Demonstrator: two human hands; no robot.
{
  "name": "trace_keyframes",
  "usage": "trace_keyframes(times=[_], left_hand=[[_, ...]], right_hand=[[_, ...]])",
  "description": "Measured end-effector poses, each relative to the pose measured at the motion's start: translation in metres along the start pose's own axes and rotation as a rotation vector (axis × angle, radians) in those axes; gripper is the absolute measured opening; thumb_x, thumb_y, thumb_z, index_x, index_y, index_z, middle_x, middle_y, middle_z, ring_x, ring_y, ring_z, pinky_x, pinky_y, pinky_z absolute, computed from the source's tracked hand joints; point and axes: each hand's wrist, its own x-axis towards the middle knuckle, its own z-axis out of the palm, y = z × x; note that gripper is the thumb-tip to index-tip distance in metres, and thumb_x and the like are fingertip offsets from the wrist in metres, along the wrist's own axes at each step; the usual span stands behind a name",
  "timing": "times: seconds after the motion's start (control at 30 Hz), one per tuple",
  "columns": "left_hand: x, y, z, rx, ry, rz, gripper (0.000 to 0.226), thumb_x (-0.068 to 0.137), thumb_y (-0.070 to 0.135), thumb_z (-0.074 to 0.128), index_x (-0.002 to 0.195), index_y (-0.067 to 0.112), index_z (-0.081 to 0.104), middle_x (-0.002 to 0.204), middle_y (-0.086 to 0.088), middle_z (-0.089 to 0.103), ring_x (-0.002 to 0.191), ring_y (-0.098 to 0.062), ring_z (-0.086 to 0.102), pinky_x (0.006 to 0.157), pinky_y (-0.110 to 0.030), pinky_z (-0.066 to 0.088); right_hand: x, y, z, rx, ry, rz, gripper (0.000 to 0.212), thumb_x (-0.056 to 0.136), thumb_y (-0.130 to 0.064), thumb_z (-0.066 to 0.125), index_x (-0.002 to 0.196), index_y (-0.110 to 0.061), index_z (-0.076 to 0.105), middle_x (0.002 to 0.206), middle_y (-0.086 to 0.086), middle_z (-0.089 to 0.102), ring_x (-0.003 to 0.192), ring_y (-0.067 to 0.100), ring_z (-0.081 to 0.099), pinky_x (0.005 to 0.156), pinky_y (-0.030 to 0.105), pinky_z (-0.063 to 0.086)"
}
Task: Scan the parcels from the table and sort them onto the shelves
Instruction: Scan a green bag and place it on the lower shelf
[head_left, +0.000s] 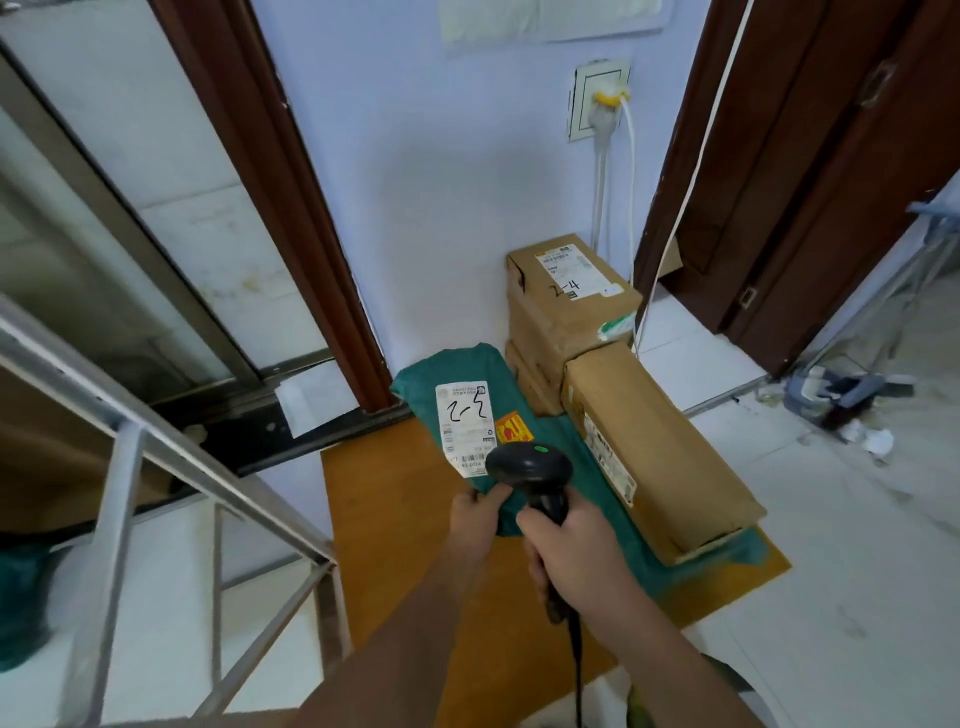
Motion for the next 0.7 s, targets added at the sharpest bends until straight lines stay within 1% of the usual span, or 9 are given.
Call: trace_keyframes(times=[0.07, 0.13, 0.2, 0.27, 0.37, 0.47, 0.53, 0.6, 0.7], left_hand=[[-0.003, -0.003, 0.000, 0.027, -0.011, 0.044, 0.040, 0.068, 0.034, 0.080, 0.076, 0.005, 0.054, 0.066, -0.009, 0.049, 0.065, -0.020, 0.048, 0.060, -0.038, 0.040], [-0.007, -0.004, -0.001, 0.031, -0.010, 0.080, 0.044, 0.065, 0.037, 0.079, 0.077, 0.005, 0.052, 0.068, -0.009, 0.046, 0.065, -0.018, 0.046, 0.059, -0.038, 0.039], [-0.023, 0.004, -0.001, 0.033, -0.025, 0.086, 0.033, 0.074, 0.027, 0.078, 0.083, 0.004, 0.055, 0.071, -0.008, 0.051, 0.064, -0.017, 0.051, 0.058, -0.032, 0.044], [-0.030, 0.007, -0.002, 0.018, -0.011, 0.082, 0.011, 0.090, 0.005, 0.068, 0.096, -0.001, 0.061, 0.074, -0.005, 0.058, 0.062, -0.012, 0.056, 0.052, -0.021, 0.047], [-0.033, 0.006, -0.007, 0.025, 0.003, 0.097, 0.017, 0.094, -0.003, 0.063, 0.111, -0.008, 0.064, 0.078, -0.004, 0.064, 0.062, -0.010, 0.061, 0.051, -0.017, 0.047], [-0.042, 0.005, -0.014, 0.026, -0.010, 0.109, 0.016, 0.094, -0.001, 0.065, 0.109, -0.004, 0.064, 0.080, -0.005, 0.066, 0.061, -0.007, 0.063, 0.052, -0.017, 0.048], [-0.048, 0.004, -0.019, 0.007, -0.020, 0.111, 0.023, 0.093, 0.003, 0.067, 0.115, -0.003, 0.065, 0.092, -0.012, 0.071, 0.072, -0.013, 0.067, 0.057, -0.019, 0.052], [-0.054, 0.003, -0.025, -0.036, -0.037, 0.128, 0.027, 0.093, 0.004, 0.069, 0.119, -0.002, 0.066, 0.105, -0.020, 0.074, 0.084, -0.021, 0.072, 0.066, -0.027, 0.057], [-0.068, -0.001, -0.036, -0.066, -0.051, 0.131, 0.022, 0.092, 0.005, 0.071, 0.114, -0.001, 0.069, 0.099, -0.017, 0.076, 0.087, -0.026, 0.072, 0.073, -0.036, 0.057]], right_hand=[[-0.007, -0.001, 0.000, -0.010, -0.002, -0.008, 0.016, 0.091, -0.015, 0.059, 0.077, -0.010, 0.053, 0.054, 0.008, 0.050, 0.043, 0.019, 0.047, 0.049, 0.035, 0.047], [-0.014, -0.001, 0.001, -0.002, -0.007, -0.011, 0.015, 0.091, -0.014, 0.058, 0.077, -0.010, 0.052, 0.055, 0.009, 0.049, 0.043, 0.019, 0.046, 0.049, 0.035, 0.047], [-0.020, 0.000, 0.002, 0.006, -0.016, -0.019, 0.014, 0.090, -0.013, 0.058, 0.078, -0.010, 0.052, 0.056, 0.009, 0.048, 0.044, 0.018, 0.046, 0.049, 0.034, 0.047], [-0.027, 0.000, 0.004, 0.011, -0.015, -0.027, 0.011, 0.091, -0.013, 0.058, 0.082, -0.010, 0.053, 0.058, 0.008, 0.048, 0.045, 0.018, 0.046, 0.047, 0.033, 0.047], [-0.036, 0.000, 0.009, 0.021, -0.014, -0.060, 0.006, 0.092, -0.012, 0.058, 0.087, -0.012, 0.054, 0.058, 0.008, 0.048, 0.044, 0.019, 0.046, 0.046, 0.032, 0.047], [-0.046, 0.000, 0.014, 0.025, -0.002, -0.078, 0.006, 0.093, -0.010, 0.057, 0.087, -0.012, 0.054, 0.056, 0.007, 0.047, 0.043, 0.018, 0.046, 0.046, 0.033, 0.045], [-0.053, 0.000, 0.018, 0.022, 0.010, -0.069, 0.008, 0.093, -0.011, 0.057, 0.085, -0.013, 0.054, 0.056, 0.008, 0.048, 0.043, 0.019, 0.046, 0.047, 0.034, 0.045], [-0.059, 0.000, 0.024, 0.010, 0.026, -0.064, 0.008, 0.093, -0.012, 0.057, 0.085, -0.014, 0.055, 0.056, 0.008, 0.049, 0.044, 0.021, 0.047, 0.048, 0.035, 0.047], [-0.073, 0.001, 0.037, 0.009, 0.049, -0.062, 0.007, 0.093, -0.014, 0.057, 0.087, -0.018, 0.056, 0.057, 0.008, 0.050, 0.046, 0.022, 0.049, 0.047, 0.033, 0.048]])
